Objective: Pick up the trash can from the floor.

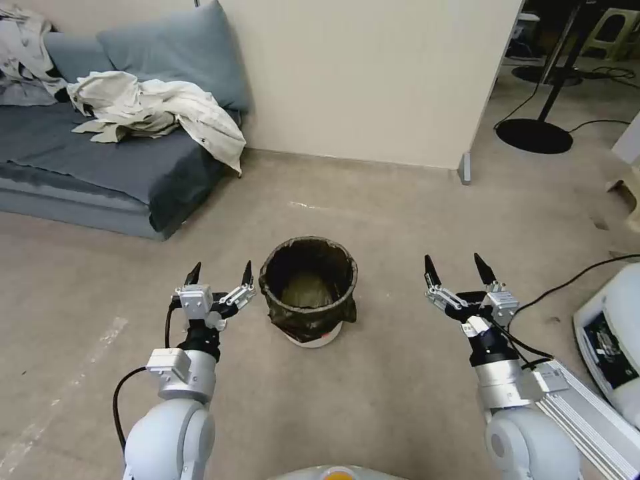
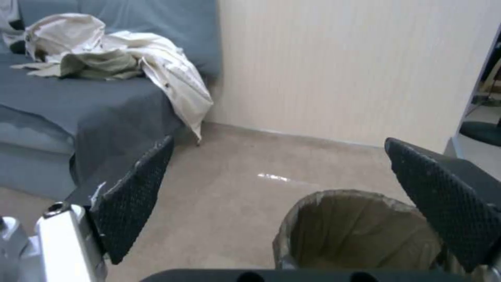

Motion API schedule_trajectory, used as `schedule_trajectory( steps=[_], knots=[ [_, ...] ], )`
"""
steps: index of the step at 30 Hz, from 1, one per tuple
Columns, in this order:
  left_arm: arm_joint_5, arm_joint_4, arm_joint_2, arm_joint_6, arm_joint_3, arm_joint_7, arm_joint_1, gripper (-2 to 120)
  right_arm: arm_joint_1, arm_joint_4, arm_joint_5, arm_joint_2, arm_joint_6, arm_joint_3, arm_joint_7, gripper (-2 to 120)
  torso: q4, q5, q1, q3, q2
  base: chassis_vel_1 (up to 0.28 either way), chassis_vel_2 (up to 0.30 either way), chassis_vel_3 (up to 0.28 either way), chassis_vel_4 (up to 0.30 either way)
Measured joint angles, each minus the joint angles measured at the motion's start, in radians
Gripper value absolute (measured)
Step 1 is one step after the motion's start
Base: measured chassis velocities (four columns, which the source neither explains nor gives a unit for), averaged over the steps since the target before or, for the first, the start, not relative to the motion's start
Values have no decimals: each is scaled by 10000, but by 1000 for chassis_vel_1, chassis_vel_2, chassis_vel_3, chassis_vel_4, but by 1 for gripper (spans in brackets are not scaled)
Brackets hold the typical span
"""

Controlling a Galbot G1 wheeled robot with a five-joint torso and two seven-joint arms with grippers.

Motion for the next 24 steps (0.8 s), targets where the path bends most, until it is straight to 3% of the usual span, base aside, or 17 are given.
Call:
schedule_trajectory(
  steps=[10,13,16,24],
  knots=[
    [-847,241,383,658,138,-71,-586,100,51,-37,-3,1,22,4,-58,100,-2,0,-1,-1,0,0,0,0,0],
    [-2100,704,903,1687,334,-306,-1255,100,147,-108,-3,-16,10,-39,-64,100,-3,0,-1,-1,0,0,0,0,0],
    [-2692,1028,1160,2127,461,-413,-1615,100,166,-124,-12,-12,-4,-66,-86,100,-2,-1,-2,-1,0,0,0,0,0],
    [-3487,1980,1743,3157,742,-690,-2717,100,56,-129,-222,134,-14,-70,-167,100,-3,-1,-1,-1,0,0,0,0,0]
  ],
)
